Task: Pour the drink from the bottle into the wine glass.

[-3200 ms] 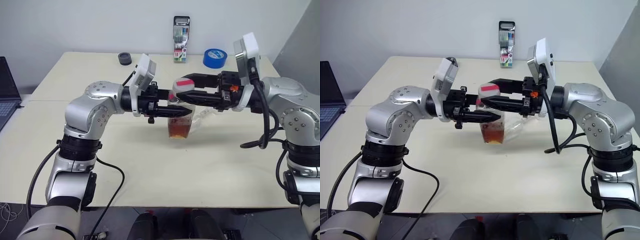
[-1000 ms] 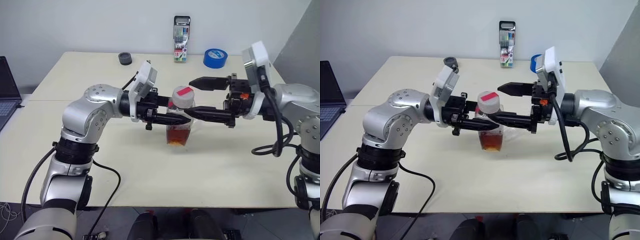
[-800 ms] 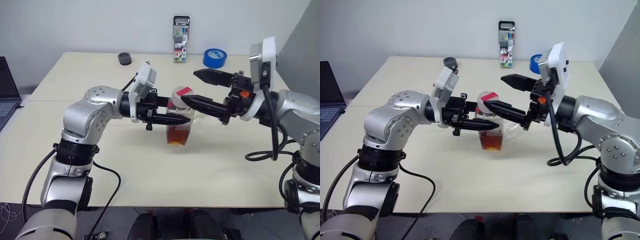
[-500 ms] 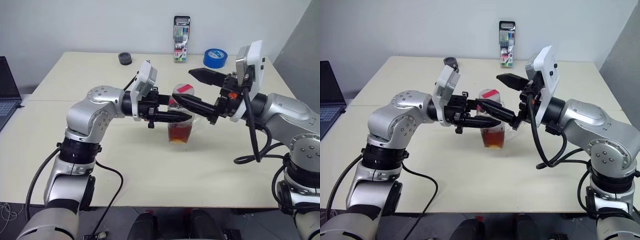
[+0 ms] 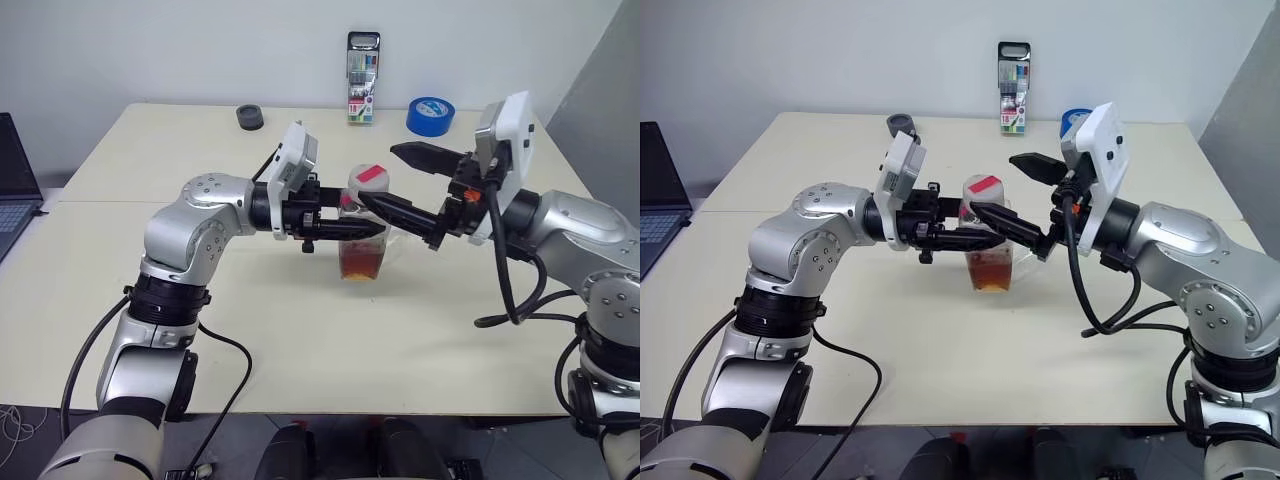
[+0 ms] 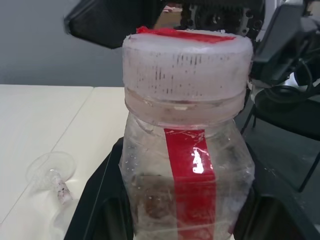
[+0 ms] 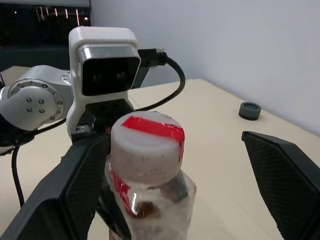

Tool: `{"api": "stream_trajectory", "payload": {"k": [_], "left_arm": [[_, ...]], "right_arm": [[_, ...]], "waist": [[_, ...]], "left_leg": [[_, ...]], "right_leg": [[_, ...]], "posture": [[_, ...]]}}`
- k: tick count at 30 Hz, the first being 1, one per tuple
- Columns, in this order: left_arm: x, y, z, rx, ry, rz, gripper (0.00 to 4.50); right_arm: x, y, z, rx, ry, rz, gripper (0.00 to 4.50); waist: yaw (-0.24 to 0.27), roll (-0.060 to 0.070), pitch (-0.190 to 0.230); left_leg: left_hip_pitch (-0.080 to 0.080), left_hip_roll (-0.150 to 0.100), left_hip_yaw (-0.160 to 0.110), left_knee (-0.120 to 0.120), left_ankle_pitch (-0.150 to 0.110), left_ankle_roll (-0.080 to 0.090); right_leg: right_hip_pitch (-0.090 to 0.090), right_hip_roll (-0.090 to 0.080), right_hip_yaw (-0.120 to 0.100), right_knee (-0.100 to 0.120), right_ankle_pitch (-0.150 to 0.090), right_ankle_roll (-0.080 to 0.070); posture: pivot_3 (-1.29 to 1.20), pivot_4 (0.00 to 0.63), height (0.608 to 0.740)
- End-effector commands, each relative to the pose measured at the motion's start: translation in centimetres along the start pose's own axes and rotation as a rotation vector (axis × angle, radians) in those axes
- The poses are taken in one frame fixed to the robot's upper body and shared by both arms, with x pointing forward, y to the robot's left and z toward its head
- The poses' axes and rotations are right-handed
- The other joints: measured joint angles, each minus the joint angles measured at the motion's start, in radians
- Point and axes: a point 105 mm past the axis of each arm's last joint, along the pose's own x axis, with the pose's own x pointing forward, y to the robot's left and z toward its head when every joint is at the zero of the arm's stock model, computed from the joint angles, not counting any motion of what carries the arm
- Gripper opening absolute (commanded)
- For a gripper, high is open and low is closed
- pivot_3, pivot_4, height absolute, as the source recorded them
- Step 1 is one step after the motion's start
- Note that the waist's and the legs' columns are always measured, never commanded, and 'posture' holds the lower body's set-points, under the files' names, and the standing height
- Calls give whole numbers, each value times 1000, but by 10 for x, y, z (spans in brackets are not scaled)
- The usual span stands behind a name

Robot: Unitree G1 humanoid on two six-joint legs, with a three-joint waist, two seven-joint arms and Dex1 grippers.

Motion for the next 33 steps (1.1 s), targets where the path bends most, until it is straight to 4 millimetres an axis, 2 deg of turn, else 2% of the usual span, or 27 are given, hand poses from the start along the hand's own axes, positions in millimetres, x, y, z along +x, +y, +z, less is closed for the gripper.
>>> {"api": "stream_trajectory", "payload": {"k": [1, 7, 16, 23, 31, 33], "left_arm": [[0, -2, 19, 78, -37, -13, 1932], [2, -1, 20, 79, -40, -20, 1932], [3, 1, 22, 84, -33, -28, 1932], [4, 1, 23, 84, -31, -36, 1932], [2, 3, 22, 84, -21, -28, 1932], [2, 3, 22, 84, -20, -28, 1932]], "right_arm": [[-10, -7, 12, -36, -29, -54, 4459], [-16, -13, 15, -45, -26, -82, 4459], [1, 10, 15, -23, -64, 18, 4459], [16, -1, 11, -34, -81, -25, 4459], [14, -1, 20, -5, -128, -15, 4459], [12, 1, 21, 9, -131, -7, 4094]], "waist": [[0, 0, 0], [1, 0, 0], [0, 0, 0], [0, 0, 0], [0, 0, 0], [0, 0, 0]], "left_leg": [[0, 0, 0, 0, 0, 0], [0, 0, 0, 0, 0, 0], [0, 0, 0, 0, 0, 0], [0, 0, 0, 0, 0, 0], [0, 0, 0, 0, 0, 0], [0, 0, 0, 0, 0, 0]], "right_leg": [[0, 0, 0, 0, 0, 0], [0, 0, 0, 0, 0, 0], [0, 0, 0, 0, 0, 0], [0, 0, 0, 0, 0, 0], [0, 0, 0, 0, 0, 0], [0, 0, 0, 0, 0, 0]], "posture": [[0, 150, 740], [0, 150, 740], [0, 150, 740], [0, 150, 740], [0, 150, 740], [0, 150, 740]]}}
